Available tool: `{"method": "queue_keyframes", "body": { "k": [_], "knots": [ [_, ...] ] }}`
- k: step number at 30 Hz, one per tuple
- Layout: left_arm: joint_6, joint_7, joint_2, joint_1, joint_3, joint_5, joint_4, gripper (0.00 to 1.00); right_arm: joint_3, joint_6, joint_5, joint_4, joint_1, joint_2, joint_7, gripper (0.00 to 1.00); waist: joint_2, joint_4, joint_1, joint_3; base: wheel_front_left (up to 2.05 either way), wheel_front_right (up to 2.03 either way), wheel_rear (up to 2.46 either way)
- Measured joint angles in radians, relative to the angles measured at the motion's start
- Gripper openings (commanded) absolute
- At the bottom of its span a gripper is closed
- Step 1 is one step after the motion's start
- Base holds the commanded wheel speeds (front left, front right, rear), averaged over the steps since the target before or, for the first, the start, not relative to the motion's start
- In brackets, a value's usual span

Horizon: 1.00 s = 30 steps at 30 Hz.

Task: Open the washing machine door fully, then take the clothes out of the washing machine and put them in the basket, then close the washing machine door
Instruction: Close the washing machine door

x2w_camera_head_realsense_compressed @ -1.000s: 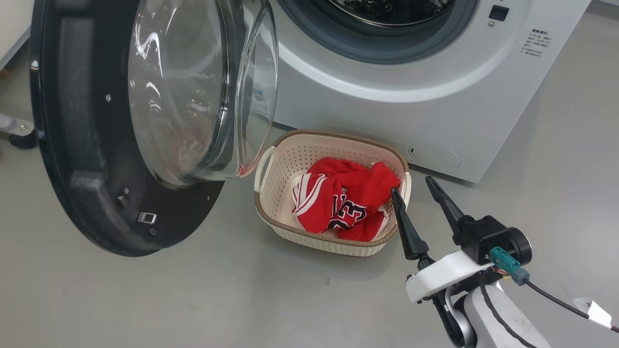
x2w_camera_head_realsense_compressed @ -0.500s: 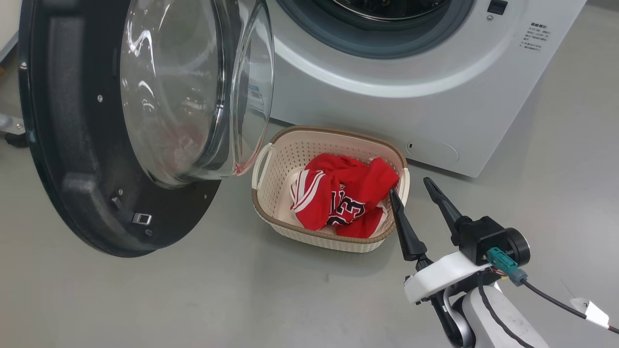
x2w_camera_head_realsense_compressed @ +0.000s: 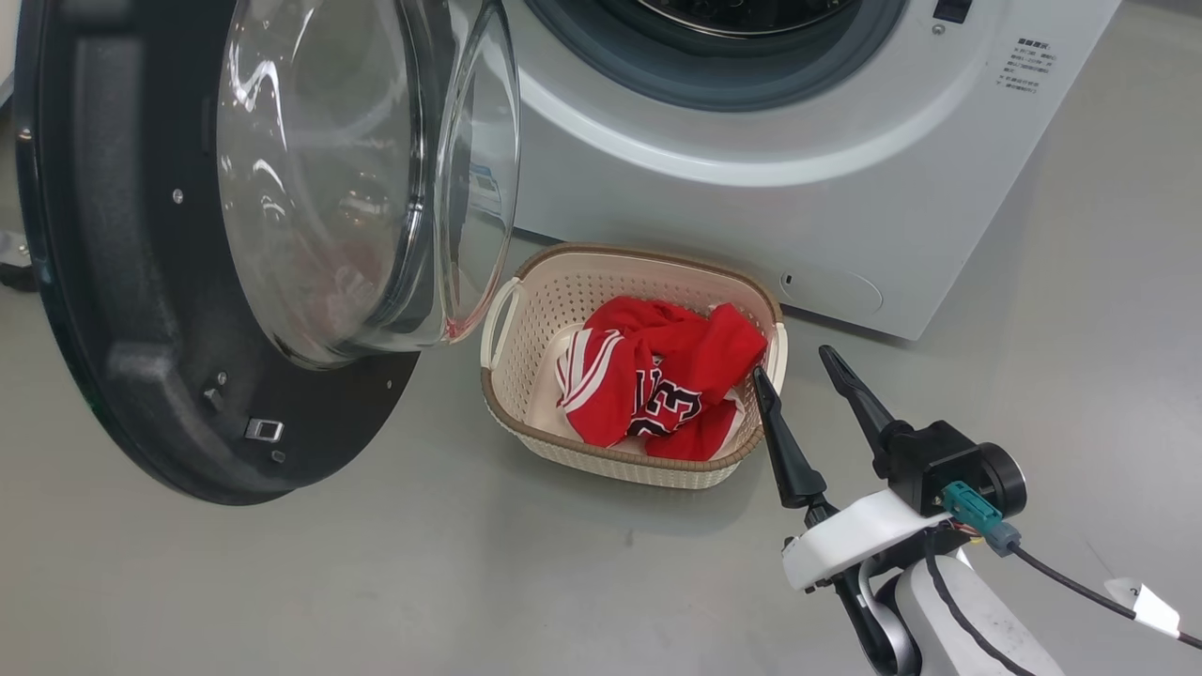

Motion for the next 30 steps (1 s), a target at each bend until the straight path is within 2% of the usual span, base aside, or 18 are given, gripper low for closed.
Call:
{"method": "queue_keyframes", "body": {
  "k": [14, 30],
  "knots": [
    [0.005, 0.183, -0.007, 0.005, -0.065, -0.062, -0.022, 0.00, 0.004, 0.000, 0.000, 0.009, -0.001, 0.000, 0.000, 1.00, 0.0000, -0.006, 0.0000, -0.013, 0.00, 0.00, 0.00],
    [0.010, 0.303, -0.028, 0.073, -0.129, -0.083, -0.105, 0.00, 0.034, 0.009, 0.015, 0.014, -0.001, 0.000, 0.000, 1.00, 0.0000, -0.026, 0.0000, -0.034, 0.00, 0.00, 0.00]
  ]
}}
